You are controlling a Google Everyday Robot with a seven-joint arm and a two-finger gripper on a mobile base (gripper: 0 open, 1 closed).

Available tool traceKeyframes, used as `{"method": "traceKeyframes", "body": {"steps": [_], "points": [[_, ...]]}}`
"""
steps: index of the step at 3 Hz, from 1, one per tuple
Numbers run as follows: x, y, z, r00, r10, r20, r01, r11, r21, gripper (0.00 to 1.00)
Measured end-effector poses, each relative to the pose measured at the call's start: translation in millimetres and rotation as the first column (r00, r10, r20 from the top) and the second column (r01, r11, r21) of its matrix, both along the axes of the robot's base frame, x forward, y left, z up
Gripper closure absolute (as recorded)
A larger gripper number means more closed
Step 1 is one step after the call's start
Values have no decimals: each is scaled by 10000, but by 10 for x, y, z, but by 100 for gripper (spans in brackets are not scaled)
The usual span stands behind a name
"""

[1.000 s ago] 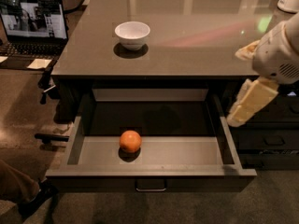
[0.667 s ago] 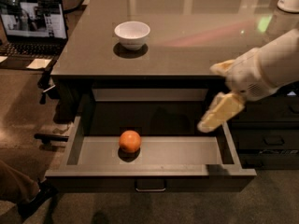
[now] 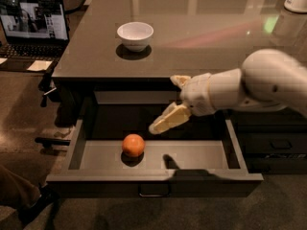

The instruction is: Pick orange from top drawer and place on counter

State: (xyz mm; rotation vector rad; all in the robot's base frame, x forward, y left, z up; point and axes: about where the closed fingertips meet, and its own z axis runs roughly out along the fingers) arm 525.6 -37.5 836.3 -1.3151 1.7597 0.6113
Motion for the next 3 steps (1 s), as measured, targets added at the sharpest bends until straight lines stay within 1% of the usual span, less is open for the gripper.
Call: {"method": "traceKeyframes", "body": {"steps": [1, 2, 3], "points": [[224, 549, -197, 9997, 123, 207, -138, 9971, 742, 0], [334, 1070, -516, 9975, 709, 67, -711, 9961, 516, 0], [334, 1071, -516, 9975, 709, 67, -712, 9961, 516, 0]]}}
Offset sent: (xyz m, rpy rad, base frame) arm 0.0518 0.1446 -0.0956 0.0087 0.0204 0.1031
